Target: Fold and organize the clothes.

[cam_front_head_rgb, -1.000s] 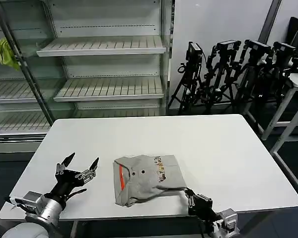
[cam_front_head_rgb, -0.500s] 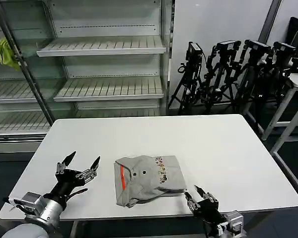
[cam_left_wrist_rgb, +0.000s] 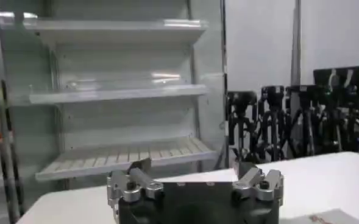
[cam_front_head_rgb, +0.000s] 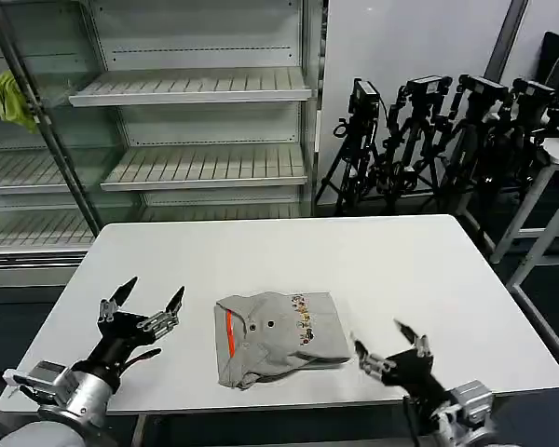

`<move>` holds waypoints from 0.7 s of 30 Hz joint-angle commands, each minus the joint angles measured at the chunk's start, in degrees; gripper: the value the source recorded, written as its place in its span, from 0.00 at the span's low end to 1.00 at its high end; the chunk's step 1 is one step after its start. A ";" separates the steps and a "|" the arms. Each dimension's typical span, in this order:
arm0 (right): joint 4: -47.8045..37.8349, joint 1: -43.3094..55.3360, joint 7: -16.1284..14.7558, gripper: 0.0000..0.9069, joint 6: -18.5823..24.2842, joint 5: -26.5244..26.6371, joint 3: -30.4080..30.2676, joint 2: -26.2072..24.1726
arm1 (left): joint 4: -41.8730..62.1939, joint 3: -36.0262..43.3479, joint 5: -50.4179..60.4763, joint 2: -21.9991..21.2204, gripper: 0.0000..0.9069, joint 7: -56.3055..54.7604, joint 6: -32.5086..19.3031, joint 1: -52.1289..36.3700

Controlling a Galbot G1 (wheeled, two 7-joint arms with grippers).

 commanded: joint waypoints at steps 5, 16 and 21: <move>-3.29 7.64 -5.62 1.00 5.07 -17.28 15.82 5.10 | -0.33 -3.42 2.06 -4.33 1.00 5.28 -4.63 -5.28; -3.85 5.54 -8.17 1.00 9.17 -19.60 27.88 11.58 | 0.06 -6.09 6.44 -3.79 1.00 8.49 -5.76 -10.11; -4.24 5.42 -8.50 1.00 10.24 -19.94 28.54 12.68 | -0.13 -6.51 6.14 -2.77 1.00 7.28 -6.29 -10.32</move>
